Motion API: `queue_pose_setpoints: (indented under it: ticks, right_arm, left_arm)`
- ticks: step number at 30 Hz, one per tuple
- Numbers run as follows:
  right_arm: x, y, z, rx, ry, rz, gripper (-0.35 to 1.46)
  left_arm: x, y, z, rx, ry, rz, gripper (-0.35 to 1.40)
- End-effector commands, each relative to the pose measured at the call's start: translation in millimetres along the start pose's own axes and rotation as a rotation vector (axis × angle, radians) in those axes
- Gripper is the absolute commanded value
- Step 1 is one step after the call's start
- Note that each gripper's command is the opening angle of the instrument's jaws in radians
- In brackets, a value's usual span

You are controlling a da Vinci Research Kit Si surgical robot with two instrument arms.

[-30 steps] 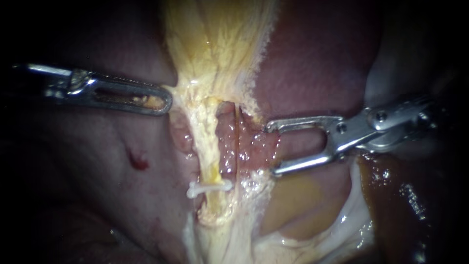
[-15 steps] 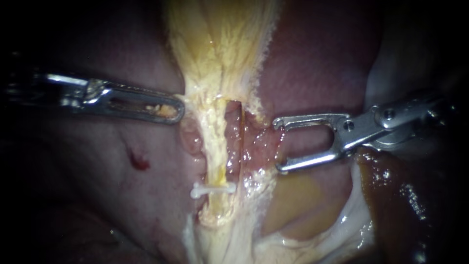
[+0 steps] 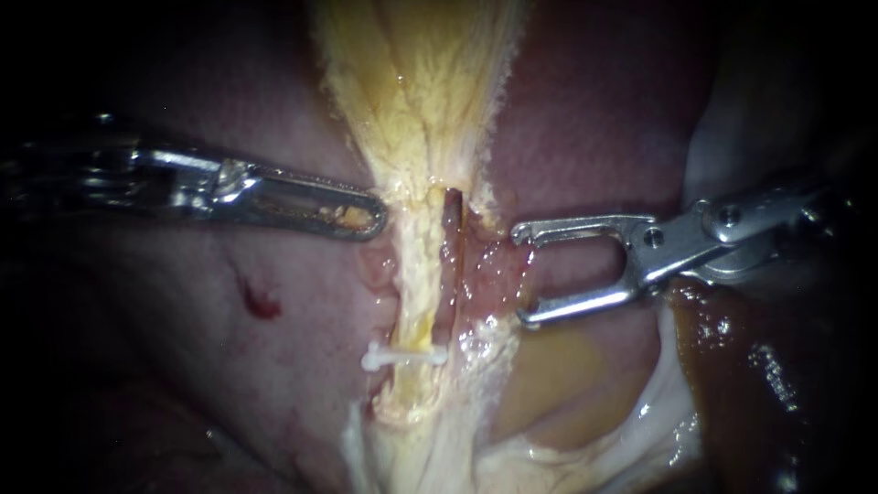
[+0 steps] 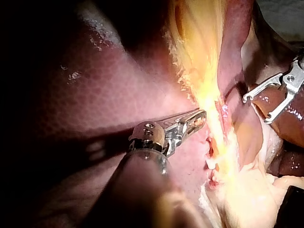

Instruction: Going back first clip left tube

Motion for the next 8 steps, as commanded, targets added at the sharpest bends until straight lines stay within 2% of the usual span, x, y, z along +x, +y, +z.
queue_pose_setpoints:
  ticks: [1,8]
  right_arm:
    - [0.1,0.0,0.0,0.0,0.0,0.0,0.5]
    - [0.2,-0.1,0.0,0.001,-0.002,0.0,0.5]
  left_arm:
    - [0.0,0.0,0.0,-0.001,0.0,0.0,-0.35]
    - [0.0,0.0,0.0,-0.001,0.001,-0.001,-0.35]
